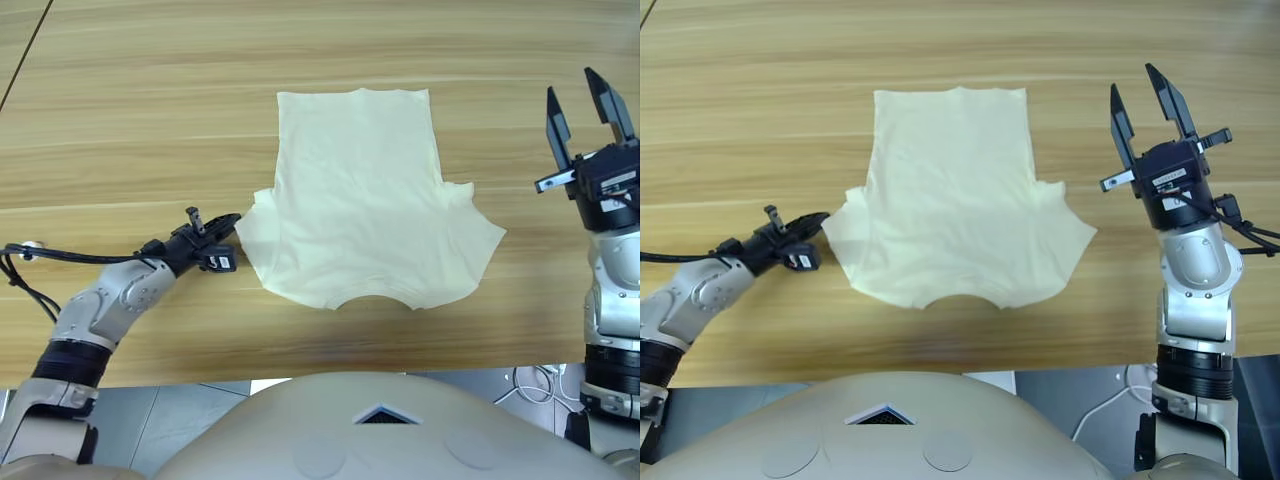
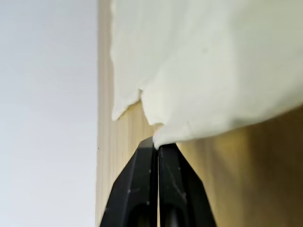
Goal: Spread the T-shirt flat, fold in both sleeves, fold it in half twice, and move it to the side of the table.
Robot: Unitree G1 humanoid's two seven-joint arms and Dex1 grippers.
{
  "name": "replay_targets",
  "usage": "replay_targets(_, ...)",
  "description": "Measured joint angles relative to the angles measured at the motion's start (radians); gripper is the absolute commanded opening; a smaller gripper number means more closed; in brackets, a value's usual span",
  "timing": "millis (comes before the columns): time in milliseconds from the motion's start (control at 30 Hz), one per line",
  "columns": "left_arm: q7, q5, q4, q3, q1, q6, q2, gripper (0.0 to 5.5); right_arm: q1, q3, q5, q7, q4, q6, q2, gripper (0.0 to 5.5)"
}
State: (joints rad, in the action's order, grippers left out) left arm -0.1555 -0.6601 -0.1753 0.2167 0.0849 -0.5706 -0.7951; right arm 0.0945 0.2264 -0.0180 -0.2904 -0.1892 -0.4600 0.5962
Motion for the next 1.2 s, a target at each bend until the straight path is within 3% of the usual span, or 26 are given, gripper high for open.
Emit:
replay_targets(533,0.116,-0.014,0.010,0.020,-0.041,-0.003,0.130,0.03,-0.001,-0.013,0.034,-0.015,0.041,-0.024,-0.002,1.57)
replay_targets(1067,0.146,-0.090,0.017,0.140,-0.121,-0.061,0.230,0.03,-0.007,-0.039,0.059,-0.015,0.077,-0.043,-0.025,1.57)
replay_targets(1200,0.132,-0.101,-0.028,0.184,-0.133,-0.076,0.231,0.62,-0.012,-0.040,0.059,-0.015,0.076,-0.043,-0.026,1.57)
